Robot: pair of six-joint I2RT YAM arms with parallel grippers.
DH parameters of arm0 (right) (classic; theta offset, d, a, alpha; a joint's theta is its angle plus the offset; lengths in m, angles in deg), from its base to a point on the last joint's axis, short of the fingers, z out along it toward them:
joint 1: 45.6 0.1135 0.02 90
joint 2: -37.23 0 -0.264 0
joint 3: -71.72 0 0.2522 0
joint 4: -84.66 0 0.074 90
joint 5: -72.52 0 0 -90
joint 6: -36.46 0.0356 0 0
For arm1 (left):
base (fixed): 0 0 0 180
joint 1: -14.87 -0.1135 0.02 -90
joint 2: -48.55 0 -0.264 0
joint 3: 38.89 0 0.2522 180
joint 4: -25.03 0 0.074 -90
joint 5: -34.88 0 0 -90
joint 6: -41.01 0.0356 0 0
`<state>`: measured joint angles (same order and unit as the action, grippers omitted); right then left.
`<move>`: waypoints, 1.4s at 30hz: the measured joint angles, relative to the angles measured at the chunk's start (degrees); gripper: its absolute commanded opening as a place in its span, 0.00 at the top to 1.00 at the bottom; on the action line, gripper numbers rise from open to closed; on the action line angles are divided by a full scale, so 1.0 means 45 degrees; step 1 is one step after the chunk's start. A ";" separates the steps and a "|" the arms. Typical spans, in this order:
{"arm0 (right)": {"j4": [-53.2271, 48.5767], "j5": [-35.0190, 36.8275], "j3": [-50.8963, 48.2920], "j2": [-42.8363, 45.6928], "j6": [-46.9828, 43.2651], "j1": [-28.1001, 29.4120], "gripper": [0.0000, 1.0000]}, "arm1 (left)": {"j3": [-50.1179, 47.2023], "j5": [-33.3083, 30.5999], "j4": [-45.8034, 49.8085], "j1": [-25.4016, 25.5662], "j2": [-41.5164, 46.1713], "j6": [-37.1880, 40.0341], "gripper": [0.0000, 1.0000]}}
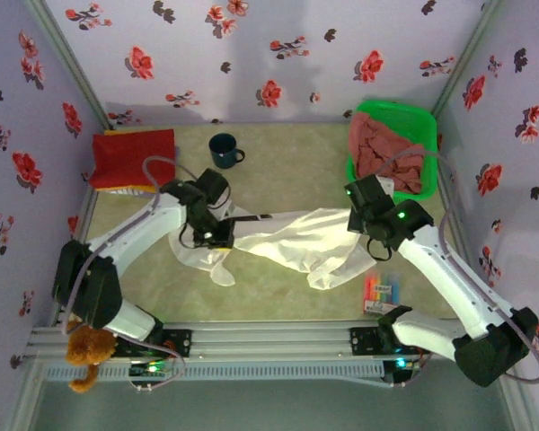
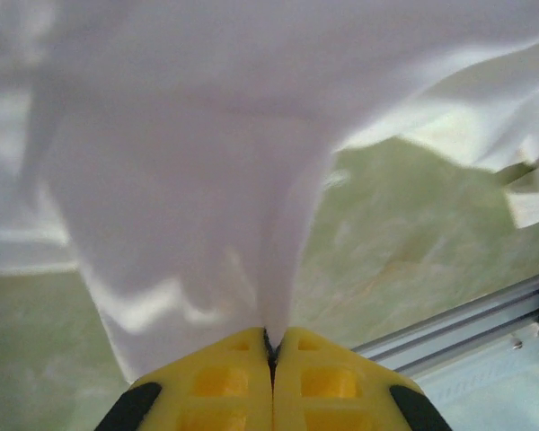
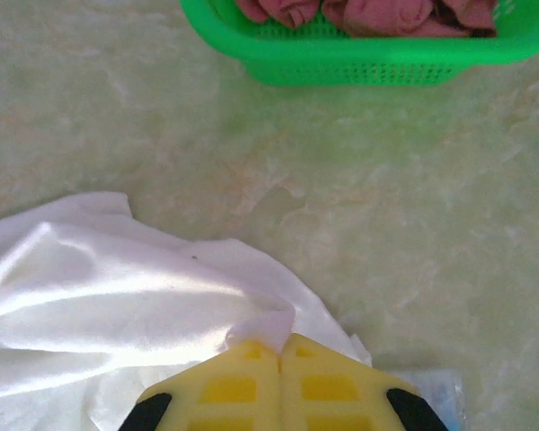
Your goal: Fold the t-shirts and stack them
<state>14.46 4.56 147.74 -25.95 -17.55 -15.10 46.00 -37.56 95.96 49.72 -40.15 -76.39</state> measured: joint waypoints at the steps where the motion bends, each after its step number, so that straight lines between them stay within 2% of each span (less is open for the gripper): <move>1: 0.0034 -0.0053 -0.0078 -0.0010 -0.0005 -0.0083 1.00 | 0.0670 -0.0029 0.0024 0.0121 -0.0505 0.0087 1.00; 6: 0.0369 -0.0364 -0.0418 -0.0024 -0.0005 -0.0539 1.00 | 0.4857 -0.0243 0.0117 0.0627 -0.4235 0.0874 1.00; 7: 0.0418 -0.0403 -0.0461 -0.0024 -0.0005 -0.0583 1.00 | 0.5489 -0.0301 0.0155 0.0699 -0.4852 0.1010 0.88; 8: 0.0466 -0.0452 -0.0505 -0.0019 -0.0005 -0.0636 1.00 | 0.6125 -0.0379 0.0185 0.0772 -0.5503 0.1180 0.69; 9: 0.0486 -0.0563 -0.0525 -0.0024 0.0000 -0.0680 1.00 | 0.6640 -0.0471 0.0233 0.0831 -0.6037 0.1341 0.55; 11: 0.0539 -0.0753 -0.0539 -0.0019 -0.0005 -0.0724 1.00 | 0.7334 -0.0661 0.0306 0.0923 -0.6781 0.1569 0.48; 14: 0.0617 -0.1020 -0.0544 -0.0044 -0.0005 -0.0733 1.00 | 0.7592 -0.1137 0.0559 0.1005 -0.6955 0.1807 0.44; 18: 0.0792 -0.1302 -0.0588 -0.0228 -0.0005 -0.0758 1.00 | 0.6533 -0.2186 0.0617 0.1258 -0.5809 0.1841 0.44; 21: 0.1010 -0.1496 -0.0680 -0.0457 0.0000 -0.0758 1.00 | 0.4206 -0.2778 0.0384 0.1826 -0.3993 0.1651 0.50; 24: 0.1195 -0.1671 -0.0733 -0.0680 0.0000 -0.0758 1.00 | 0.1967 -0.2919 0.0073 0.2618 -0.2783 0.1239 0.50; 29: 0.1370 -0.1880 -0.0831 -0.0913 0.0000 -0.0758 1.00 | 0.0330 -0.3109 -0.0636 0.3721 -0.3225 0.0622 0.49; 37: 0.1399 -0.1962 -0.0850 -0.0908 -0.0005 -0.0758 1.00 | 0.0874 -0.3254 -0.1729 0.4493 -0.5037 0.0277 0.50; 40: 0.1399 -0.1967 -0.0850 -0.0894 -0.0005 -0.0758 1.00 | 0.1156 -0.3415 -0.1569 0.4537 -0.5265 0.0117 0.60; 42: 0.1399 -0.1972 -0.0855 -0.0894 -0.0005 -0.0758 1.00 | 0.1190 -0.3648 -0.1515 0.4532 -0.5323 0.0063 0.78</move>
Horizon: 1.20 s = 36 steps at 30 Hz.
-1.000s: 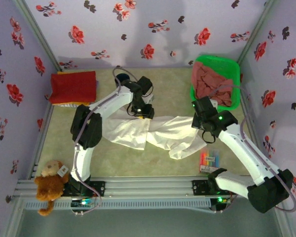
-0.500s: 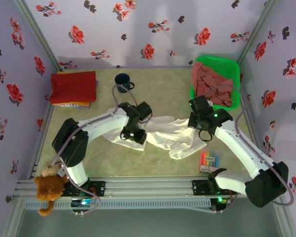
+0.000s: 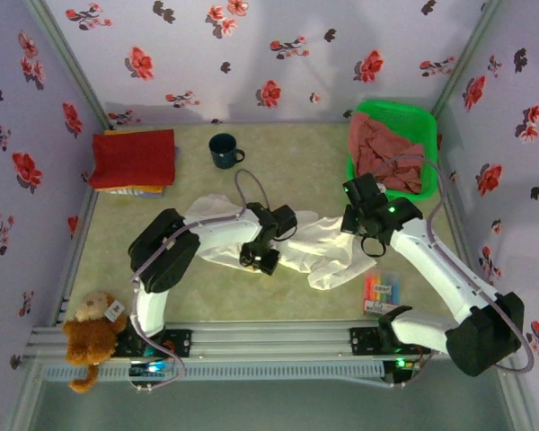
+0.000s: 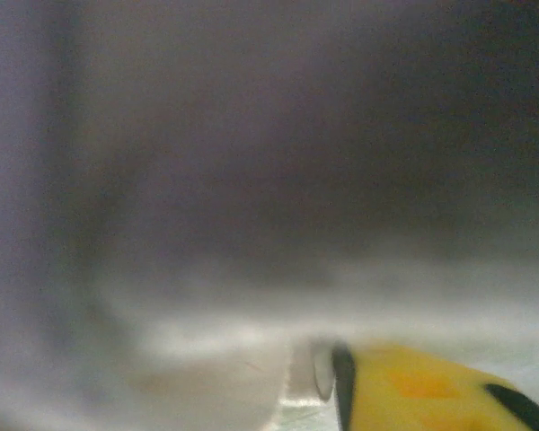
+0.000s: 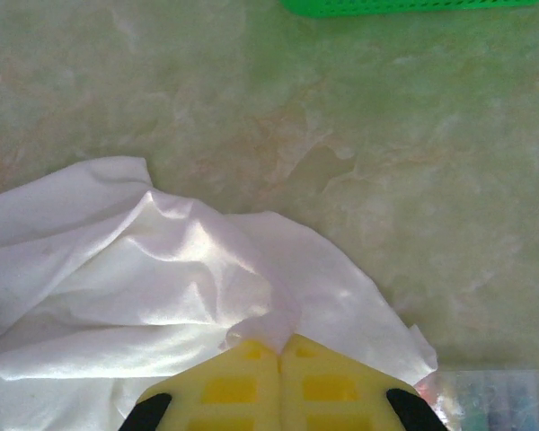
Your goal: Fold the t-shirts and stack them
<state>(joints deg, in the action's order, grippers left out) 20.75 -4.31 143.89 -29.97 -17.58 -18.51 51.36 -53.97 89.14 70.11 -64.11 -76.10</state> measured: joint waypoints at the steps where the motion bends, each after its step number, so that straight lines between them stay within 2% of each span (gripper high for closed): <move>1: 0.0000 -0.0024 0.0000 0.0000 0.0005 0.0000 1.00 | 0.0000 -0.0117 0.0053 0.0000 0.0000 -0.0102 0.86; 3: 0.0019 -0.0068 0.0005 0.0000 0.0000 0.0000 1.00 | 0.0010 -0.0452 0.0180 0.0000 0.0000 -0.0136 0.98; 4: 0.0049 -0.0092 0.0005 0.0000 0.0000 -0.0005 1.00 | 0.0044 -0.0559 0.0228 0.0000 0.0053 -0.0180 1.00; 9: 0.0189 -0.0282 0.0044 0.0000 -0.0121 0.0000 1.00 | 0.0078 -0.1744 0.1064 -0.0199 0.0593 -0.0141 1.00; 12: 0.0340 -0.0311 0.0267 0.0049 -0.0340 0.0092 1.00 | 0.0539 -0.2531 0.1991 -0.0918 0.1880 0.0165 1.00; 15: 0.0568 -0.0257 0.0763 0.0180 -0.0597 0.0335 1.00 | 0.1593 -0.3245 0.2754 -0.2424 0.3691 0.0724 1.00; 19: 0.0986 -0.0063 0.1773 0.0223 -0.1161 0.0685 1.00 | 0.3725 -0.4158 0.3604 -0.5343 0.5663 0.1982 1.00; 22: 0.1190 0.0214 0.2817 -0.0073 -0.1719 0.0767 1.00 | 0.5673 -0.4813 0.4085 -0.7509 0.6232 0.3177 1.00; 24: 0.1243 0.0500 0.3861 -0.0529 -0.2239 0.0767 1.00 | 0.7179 -0.5304 0.4303 -0.8388 0.6217 0.4095 1.00; 29: 0.1574 0.1336 0.6363 -0.1477 -0.3492 0.0806 1.00 | 0.9724 -0.6353 0.3983 -0.8961 0.5994 0.6169 1.00; 36: 0.2195 0.2497 0.9024 -0.1758 -0.5751 0.1263 1.00 | 1.0423 -0.6834 0.1472 -0.9044 0.6076 0.8170 1.00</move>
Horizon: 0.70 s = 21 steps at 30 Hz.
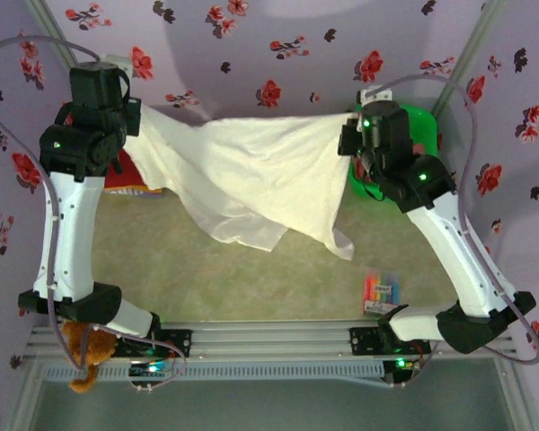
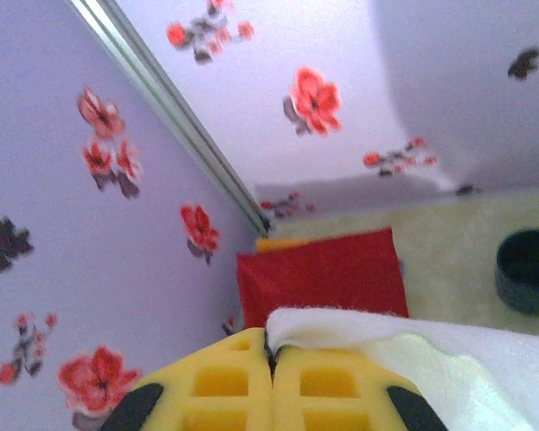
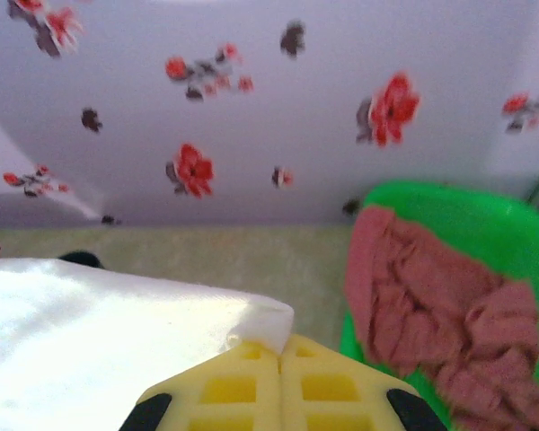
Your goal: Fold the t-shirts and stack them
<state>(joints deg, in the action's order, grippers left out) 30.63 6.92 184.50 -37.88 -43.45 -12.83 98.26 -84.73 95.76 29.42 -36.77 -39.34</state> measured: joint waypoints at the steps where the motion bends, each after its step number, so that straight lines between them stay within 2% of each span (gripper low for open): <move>1: 0.0097 0.0160 0.0277 0.0000 -0.0311 0.0102 1.00 | 0.0005 -0.0015 -0.0418 0.0000 0.0034 0.0194 1.00; 10: 0.1690 0.0933 0.0976 0.1132 -0.2885 0.0976 1.00 | 0.0233 0.0087 -0.3677 0.0306 0.0850 0.1705 1.00; 21: 0.2409 0.0515 0.0044 0.3789 -0.3201 0.1671 1.00 | -0.3254 0.0189 -0.7864 0.3026 0.4056 0.6091 1.00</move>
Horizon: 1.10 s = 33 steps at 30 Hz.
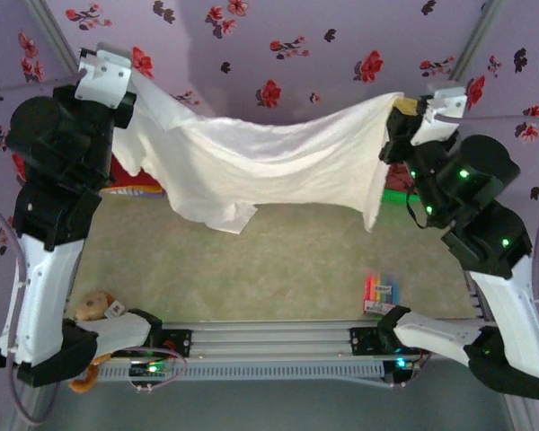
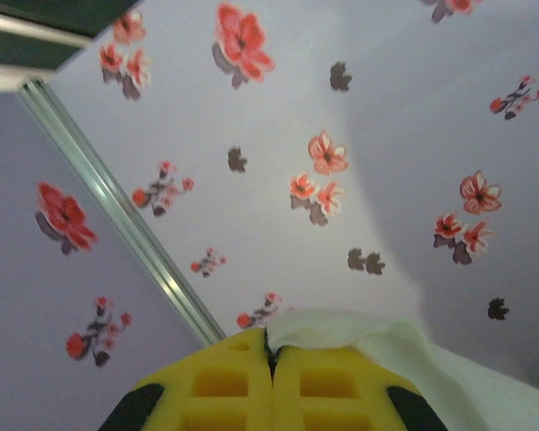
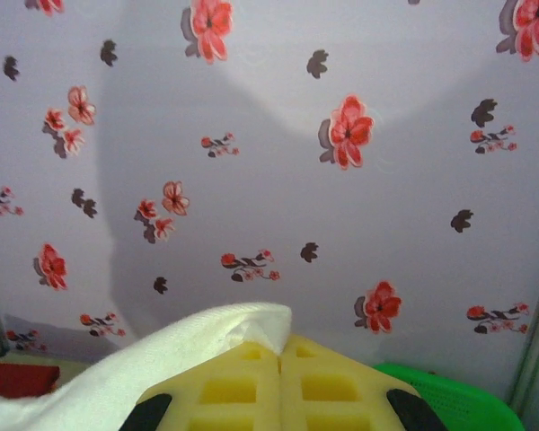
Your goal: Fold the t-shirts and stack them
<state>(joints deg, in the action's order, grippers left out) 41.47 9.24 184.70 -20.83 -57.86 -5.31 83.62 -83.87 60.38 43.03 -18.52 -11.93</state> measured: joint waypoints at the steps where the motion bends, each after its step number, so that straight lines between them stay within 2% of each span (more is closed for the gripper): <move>1: 0.0005 -0.0112 -0.0005 0.0146 0.0053 0.0000 1.00 | -0.0248 -0.0015 -0.0257 0.0136 0.0257 0.0238 1.00; 12: -0.0641 -0.1341 -0.0010 0.1700 0.0908 0.0005 1.00 | -0.0427 -0.0442 -0.1141 0.0471 0.1996 0.1574 1.00; 33: -0.2050 -0.2327 0.0321 0.1991 0.2142 0.0024 1.00 | 0.0233 -0.0398 0.0301 0.0413 0.3264 0.0505 1.00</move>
<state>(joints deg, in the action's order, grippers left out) 32.25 -1.23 186.14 -11.87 -48.22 -5.20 84.67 -85.67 61.73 44.89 -3.83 -9.66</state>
